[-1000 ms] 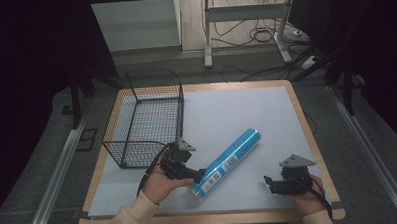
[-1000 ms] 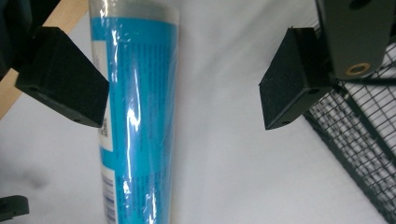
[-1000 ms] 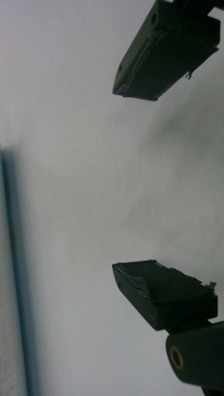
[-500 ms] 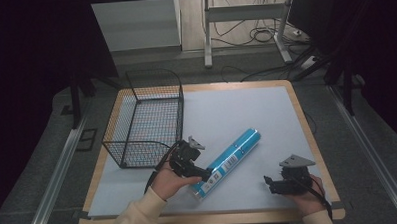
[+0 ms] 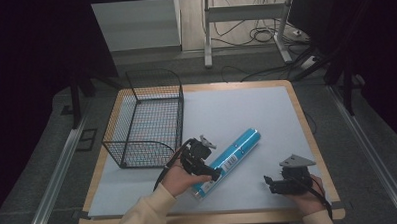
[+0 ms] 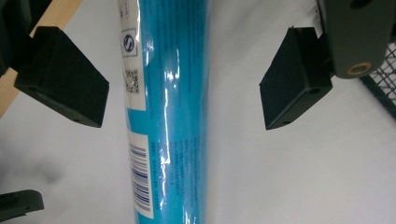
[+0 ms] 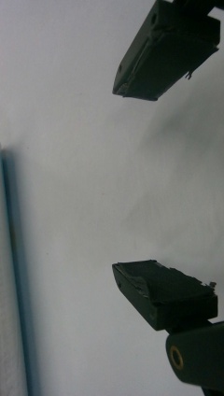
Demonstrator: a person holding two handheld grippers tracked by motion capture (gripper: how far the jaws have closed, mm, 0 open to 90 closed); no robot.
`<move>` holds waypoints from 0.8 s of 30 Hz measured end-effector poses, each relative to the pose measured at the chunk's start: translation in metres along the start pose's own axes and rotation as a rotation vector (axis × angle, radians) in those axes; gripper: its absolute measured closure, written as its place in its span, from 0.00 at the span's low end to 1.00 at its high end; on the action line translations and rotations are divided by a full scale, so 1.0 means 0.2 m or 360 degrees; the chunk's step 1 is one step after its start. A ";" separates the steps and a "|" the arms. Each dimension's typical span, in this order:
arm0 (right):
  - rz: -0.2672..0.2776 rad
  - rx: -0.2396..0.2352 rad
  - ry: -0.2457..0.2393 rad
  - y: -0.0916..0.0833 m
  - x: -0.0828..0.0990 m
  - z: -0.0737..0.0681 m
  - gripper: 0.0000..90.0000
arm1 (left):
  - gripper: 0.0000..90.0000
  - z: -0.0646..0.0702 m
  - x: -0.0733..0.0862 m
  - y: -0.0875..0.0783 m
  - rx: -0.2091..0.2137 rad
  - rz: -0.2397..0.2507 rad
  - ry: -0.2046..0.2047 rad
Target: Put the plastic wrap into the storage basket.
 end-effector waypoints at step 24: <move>0.0005 0.0000 0.0000 0.00 0.00 0.00 0.14 | 0.16 0.04 -0.12 0.16 0.0016 -0.0099 -0.0005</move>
Point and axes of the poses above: each handheld gripper's, and its own axes: y roughly forward along the jaws, x roughly out of its underside, z roughly to its right, the point moved 4 cm from there along y, roughly forward along the jaws, and after that the axes turned 5 degrees about -y, right-handed, at the moved point
